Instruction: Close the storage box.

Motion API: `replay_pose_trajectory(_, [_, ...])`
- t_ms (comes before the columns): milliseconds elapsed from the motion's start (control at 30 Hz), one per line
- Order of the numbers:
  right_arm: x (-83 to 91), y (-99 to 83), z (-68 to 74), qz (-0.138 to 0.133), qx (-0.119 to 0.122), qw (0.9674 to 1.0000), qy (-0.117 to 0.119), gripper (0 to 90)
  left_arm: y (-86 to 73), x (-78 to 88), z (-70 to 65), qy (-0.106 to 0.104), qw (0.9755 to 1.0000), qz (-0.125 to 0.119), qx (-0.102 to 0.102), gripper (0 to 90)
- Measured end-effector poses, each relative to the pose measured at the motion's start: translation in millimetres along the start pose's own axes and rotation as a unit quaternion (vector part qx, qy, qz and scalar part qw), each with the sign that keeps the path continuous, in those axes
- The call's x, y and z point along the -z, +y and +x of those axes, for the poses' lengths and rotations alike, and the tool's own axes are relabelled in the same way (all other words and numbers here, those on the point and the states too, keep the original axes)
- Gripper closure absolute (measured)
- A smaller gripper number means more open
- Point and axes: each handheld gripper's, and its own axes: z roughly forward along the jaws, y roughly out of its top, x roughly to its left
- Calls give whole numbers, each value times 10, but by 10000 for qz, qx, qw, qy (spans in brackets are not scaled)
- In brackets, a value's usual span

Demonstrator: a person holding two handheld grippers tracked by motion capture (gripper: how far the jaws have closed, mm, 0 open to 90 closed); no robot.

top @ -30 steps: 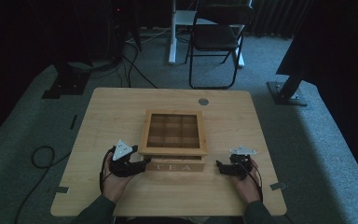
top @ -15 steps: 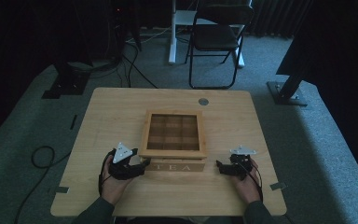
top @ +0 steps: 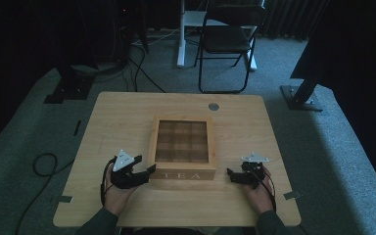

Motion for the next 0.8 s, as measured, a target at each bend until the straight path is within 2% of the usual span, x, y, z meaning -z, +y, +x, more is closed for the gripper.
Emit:
replay_pose_trajectory(133, [0,0,1,1,1,10000,3,122,-17,10,69,29,9999,6,168,311])
replay_pose_trajectory(367, [0,1,1,3,2,10000,2,122,-13,22,76,127,9998,-52,125,310])
replay_pose_trajectory(533, [0,1,1,3,1,10000,4,122,-25,18,97,283,9995,-81,85,311])
replay_pose_trajectory(800, [-1,0,0,0,2,10000,5,122,-30,-35,91,286,9996,-38,58,305])
